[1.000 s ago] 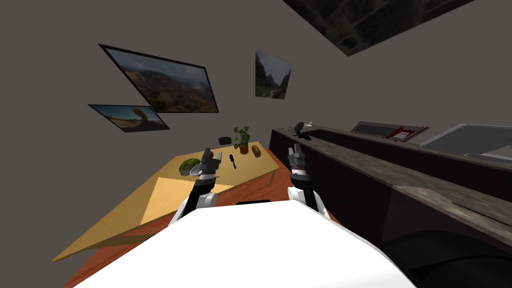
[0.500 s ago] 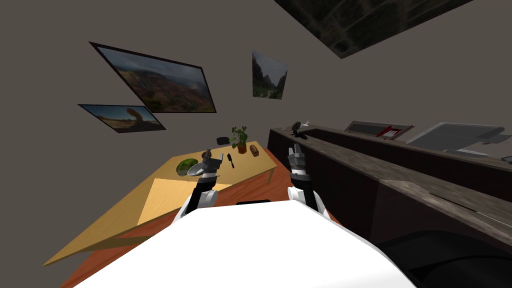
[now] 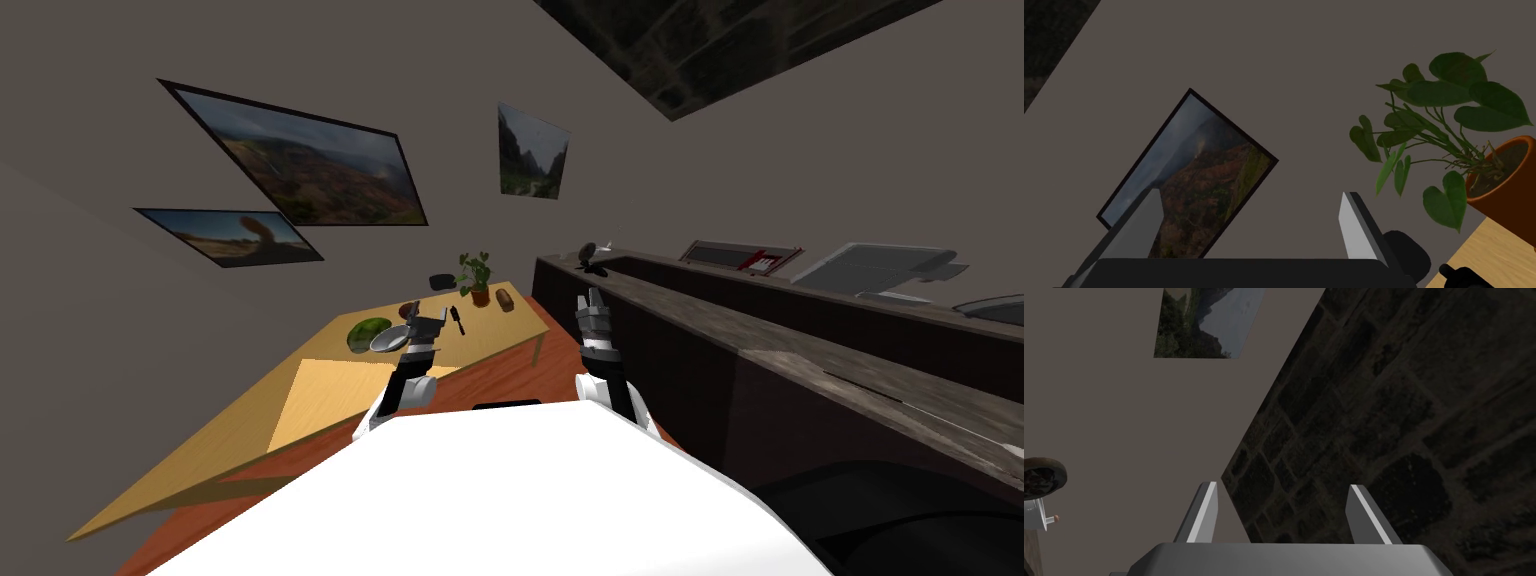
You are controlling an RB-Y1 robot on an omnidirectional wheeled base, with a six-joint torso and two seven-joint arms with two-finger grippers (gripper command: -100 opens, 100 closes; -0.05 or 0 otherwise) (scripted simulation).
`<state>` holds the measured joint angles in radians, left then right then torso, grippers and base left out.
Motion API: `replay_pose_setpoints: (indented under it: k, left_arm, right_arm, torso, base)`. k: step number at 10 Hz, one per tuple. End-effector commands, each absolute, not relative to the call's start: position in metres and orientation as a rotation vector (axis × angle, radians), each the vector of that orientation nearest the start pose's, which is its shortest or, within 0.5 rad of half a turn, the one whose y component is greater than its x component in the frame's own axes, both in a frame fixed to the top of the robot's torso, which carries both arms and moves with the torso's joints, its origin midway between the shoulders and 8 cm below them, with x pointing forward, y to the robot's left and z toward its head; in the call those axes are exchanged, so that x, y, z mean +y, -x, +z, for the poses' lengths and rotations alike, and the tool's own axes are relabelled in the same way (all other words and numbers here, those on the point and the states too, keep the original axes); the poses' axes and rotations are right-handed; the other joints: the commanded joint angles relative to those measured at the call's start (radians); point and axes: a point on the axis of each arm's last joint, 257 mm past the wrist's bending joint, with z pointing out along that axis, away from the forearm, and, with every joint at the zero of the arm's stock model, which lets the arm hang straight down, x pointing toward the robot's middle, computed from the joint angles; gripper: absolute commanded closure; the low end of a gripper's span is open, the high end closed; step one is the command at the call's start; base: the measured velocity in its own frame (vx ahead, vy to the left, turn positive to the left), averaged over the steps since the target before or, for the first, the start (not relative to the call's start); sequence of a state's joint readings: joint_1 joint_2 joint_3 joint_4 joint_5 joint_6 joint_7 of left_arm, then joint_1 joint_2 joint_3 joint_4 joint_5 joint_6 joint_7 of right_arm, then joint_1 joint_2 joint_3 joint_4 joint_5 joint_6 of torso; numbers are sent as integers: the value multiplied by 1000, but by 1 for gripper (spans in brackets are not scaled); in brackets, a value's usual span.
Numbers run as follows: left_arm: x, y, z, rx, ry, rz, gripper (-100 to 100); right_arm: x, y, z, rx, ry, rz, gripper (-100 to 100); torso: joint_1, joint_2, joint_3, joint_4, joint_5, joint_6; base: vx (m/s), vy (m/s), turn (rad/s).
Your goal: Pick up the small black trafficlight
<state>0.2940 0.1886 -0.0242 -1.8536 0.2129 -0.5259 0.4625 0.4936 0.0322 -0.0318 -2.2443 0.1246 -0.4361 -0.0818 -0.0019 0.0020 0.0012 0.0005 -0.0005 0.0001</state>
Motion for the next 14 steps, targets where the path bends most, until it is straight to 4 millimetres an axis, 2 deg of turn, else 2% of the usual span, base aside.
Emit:
replay_pose_setpoints:
  k: [1, 5, 6, 8, 14]
  left_arm:
    - [296, -431, -102, 598, 1099, -1823, -100]
    - [322, -447, -129, 474, 1228, -1914, -100]
    - [323, -447, -133, 477, 1237, -1908, -100]
    - [342, -456, -148, 375, 1314, -1959, -100]
    - [378, -465, -194, 201, 1473, -1984, -100]
  right_arm:
    - [-284, -362, -3, 697, -713, 1244, 0]
    - [-284, -362, -3, 697, -713, 1244, 0]
    - [-284, -362, -3, 697, -713, 1244, 0]
    - [-284, -362, -3, 697, -713, 1244, 0]
    - [-284, -362, -3, 698, -713, 1244, 0]
  torso:
    - [0, 0, 0, 0, 0, 0]
    - [0, -1, 0, 0, 0, 0]
    - [0, 0, 0, 0, 0, 0]
    - [1, -1, -1, 0, 0, 0]
    - [1, -2, -1, 0, 0, 0]
  base:
    - [-27, -24, -30]
    - [-26, -31, -64]
    - [-21, -25, -34]
    - [-16, -33, -107]
    - [-6, -24, -68]
